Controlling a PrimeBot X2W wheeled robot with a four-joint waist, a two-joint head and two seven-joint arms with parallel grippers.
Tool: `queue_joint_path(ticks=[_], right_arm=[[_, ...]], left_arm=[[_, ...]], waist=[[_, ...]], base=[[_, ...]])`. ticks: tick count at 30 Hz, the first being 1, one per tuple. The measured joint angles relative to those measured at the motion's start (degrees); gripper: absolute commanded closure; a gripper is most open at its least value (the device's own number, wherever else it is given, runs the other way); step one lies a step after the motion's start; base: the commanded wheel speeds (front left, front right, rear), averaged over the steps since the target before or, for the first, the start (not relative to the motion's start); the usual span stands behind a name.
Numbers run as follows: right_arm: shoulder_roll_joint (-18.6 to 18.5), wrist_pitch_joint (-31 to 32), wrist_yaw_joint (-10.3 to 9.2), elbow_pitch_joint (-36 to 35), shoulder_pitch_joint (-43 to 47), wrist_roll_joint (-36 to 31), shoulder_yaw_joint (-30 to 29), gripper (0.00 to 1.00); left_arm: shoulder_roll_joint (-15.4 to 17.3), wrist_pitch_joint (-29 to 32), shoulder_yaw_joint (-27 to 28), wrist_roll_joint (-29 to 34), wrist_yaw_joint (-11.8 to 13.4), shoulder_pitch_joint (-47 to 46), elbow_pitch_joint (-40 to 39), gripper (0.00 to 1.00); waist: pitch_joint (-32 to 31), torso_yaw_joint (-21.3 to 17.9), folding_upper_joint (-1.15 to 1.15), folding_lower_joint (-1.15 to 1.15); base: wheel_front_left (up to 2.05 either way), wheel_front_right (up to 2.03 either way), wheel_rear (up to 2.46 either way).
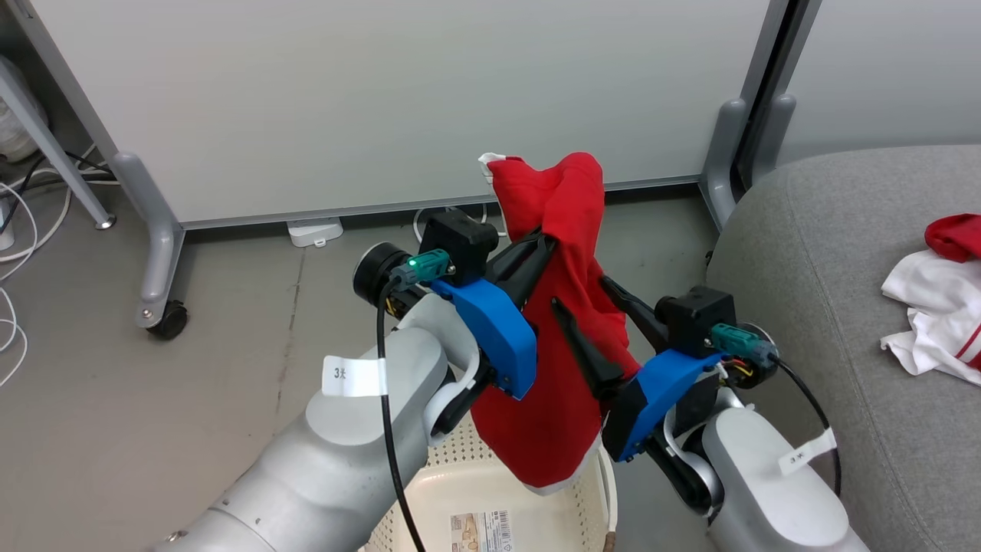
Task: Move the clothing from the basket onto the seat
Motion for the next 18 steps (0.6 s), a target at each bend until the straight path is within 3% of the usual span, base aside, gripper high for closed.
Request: queue_joint_path(ticks=[11,18], right_arm=[[0.01,-4.24,0.00,16.47,-7.55,4.55,5.35,0.00],[0.01,-7.40,0.00,22.42,-10.61,8.76,9.32,0.00]], left_arm=[[-0.35,0.32,-1.97,-2.04,0.01,-0.41,-0.52,1.00],[-0.48,0.30,-3.45,-3.42,0.01,-0.40,-1.09,1.00]], waist=[[-0.66,0.52,0.00,0.00],[-1.75,0.68,0.00,0.00]], base=[[0.00,0.00,0.00],[0.00,0.00,0.00]])
